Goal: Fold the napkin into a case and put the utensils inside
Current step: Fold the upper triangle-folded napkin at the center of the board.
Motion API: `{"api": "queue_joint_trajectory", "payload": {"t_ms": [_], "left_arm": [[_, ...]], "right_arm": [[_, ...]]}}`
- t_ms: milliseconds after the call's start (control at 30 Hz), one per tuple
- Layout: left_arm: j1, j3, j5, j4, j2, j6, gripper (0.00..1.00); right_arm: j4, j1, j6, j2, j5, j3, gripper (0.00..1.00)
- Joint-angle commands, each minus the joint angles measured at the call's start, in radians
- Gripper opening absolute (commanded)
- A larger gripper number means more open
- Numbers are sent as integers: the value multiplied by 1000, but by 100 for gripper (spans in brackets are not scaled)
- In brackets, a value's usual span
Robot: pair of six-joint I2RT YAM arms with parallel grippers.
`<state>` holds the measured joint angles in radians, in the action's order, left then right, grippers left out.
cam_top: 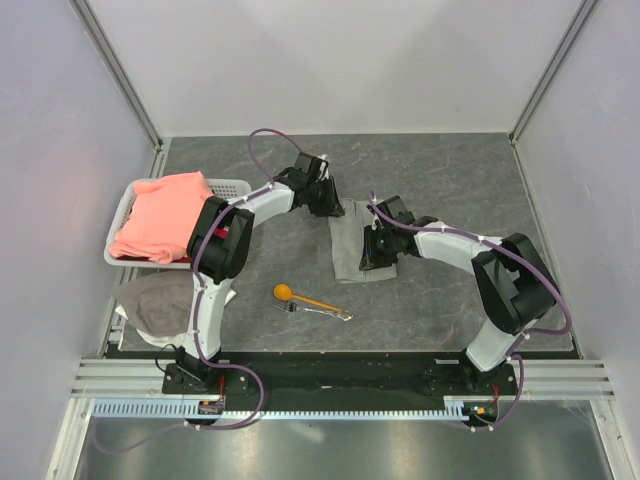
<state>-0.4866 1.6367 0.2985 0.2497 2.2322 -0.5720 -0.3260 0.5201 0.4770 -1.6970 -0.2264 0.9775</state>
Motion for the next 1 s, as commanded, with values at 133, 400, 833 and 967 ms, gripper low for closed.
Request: {"api": "queue_joint_trajectory", "payload": {"t_ms": [133,400,833,967], "left_arm": [[-7,12,31,-38,-31,-31,30],[-7,25,24,-36,-55,-32,30],[-7,-12,68,-44,-134,-51,31],[-7,-66,71,-43,-201,-84,32]], "right_arm": [[33,9,20,34,-17,-22,25],[44,9,35,89,-19,-63,0],[42,6,35,106,25,-111,23],[10,-20,-6,117,55,-33,40]]}}
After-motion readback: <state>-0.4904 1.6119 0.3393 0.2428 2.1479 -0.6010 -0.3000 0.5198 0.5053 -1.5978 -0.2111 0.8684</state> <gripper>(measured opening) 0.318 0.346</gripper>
